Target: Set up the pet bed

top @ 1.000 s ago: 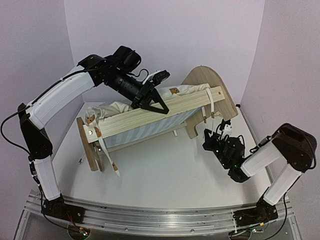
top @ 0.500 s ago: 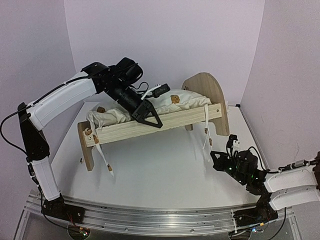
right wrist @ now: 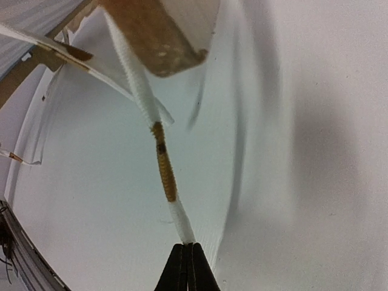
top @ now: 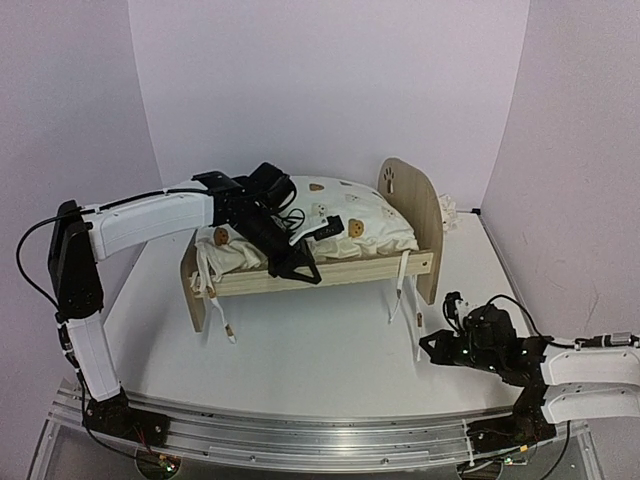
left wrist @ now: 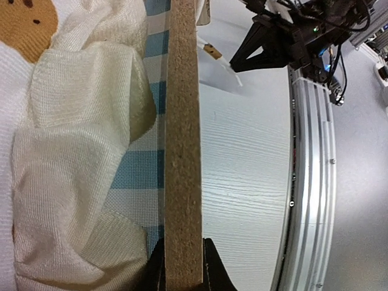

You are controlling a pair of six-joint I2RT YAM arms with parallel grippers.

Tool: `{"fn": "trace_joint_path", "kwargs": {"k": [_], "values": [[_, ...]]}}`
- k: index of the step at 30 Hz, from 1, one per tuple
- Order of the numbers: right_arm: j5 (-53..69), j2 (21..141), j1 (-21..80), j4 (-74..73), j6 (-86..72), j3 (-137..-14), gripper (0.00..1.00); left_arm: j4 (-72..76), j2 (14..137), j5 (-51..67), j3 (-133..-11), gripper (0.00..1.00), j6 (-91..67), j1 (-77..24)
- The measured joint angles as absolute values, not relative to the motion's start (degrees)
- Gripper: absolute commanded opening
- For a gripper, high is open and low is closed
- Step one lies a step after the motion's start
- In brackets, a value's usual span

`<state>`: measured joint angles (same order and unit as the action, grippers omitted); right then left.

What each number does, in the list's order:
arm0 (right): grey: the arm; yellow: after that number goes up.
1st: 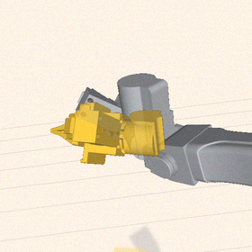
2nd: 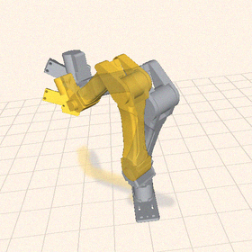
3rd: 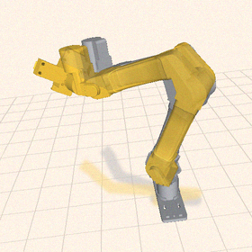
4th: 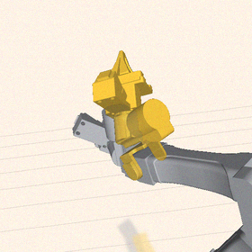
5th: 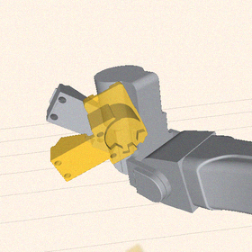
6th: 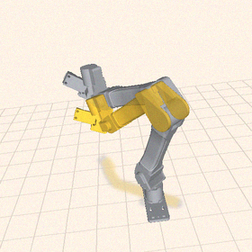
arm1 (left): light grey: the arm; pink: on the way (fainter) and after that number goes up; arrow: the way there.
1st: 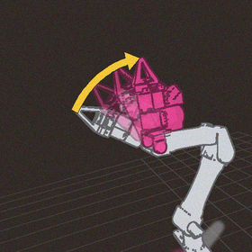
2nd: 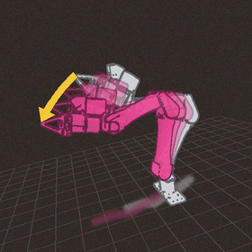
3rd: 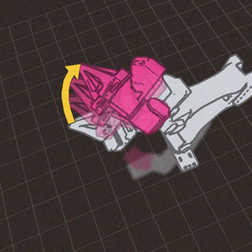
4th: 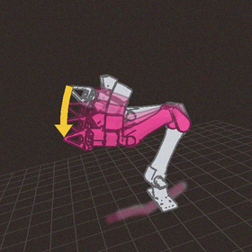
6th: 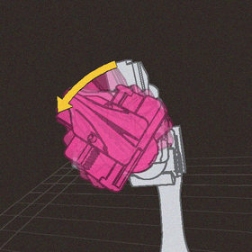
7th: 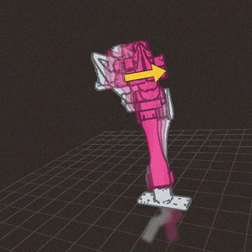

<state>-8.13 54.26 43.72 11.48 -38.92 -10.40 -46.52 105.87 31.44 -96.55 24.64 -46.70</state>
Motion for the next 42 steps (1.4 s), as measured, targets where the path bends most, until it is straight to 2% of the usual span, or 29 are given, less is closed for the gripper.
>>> {"fn": "trace_joint_path", "kwargs": {"k": [7, 15, 25, 27, 32, 36, 42], "values": [[-1.16, 54.30, 43.72, 3.57, -39.64, -15.06, 0.00, -38.37, 107.69, 30.18, -88.47, 0.00, 31.57, -46.30], [5.46, 55.74, 43.81, -0.97, -42.12, -17.86, 0.00, -31.90, 111.31, 29.32, -84.59, 0.01, 35.81, -46.05], [9.68, 55.75, 43.81, -10.13, -50.48, -23.81, 0.00, -27.22, 112.00, 32.53, -83.58, 0.52, 42.73, -45.60], [9.70, 55.80, 43.81, -10.93, -52.90, -23.88, 0.00, -25.92, 111.29, 34.45, -82.54, 0.58, 43.88, -45.68], [10.63, 57.74, 43.81, -12.19, -58.03, -24.40, 0.00, -23.16, 108.18, 37.79, -79.07, 0.62, 45.43, -45.58], [11.45, 58.87, 43.81, -12.89, -61.02, -26.32, 0.00, -19.93, 102.34, 41.33, -75.28, 0.56, 44.51, -44.99], [11.53, 58.68, 43.81, -11.55, -64.91, -27.53, 0.00, -6.24, 93.08, 41.91, -66.20, 0.59, 30.05, -51.71]]}}
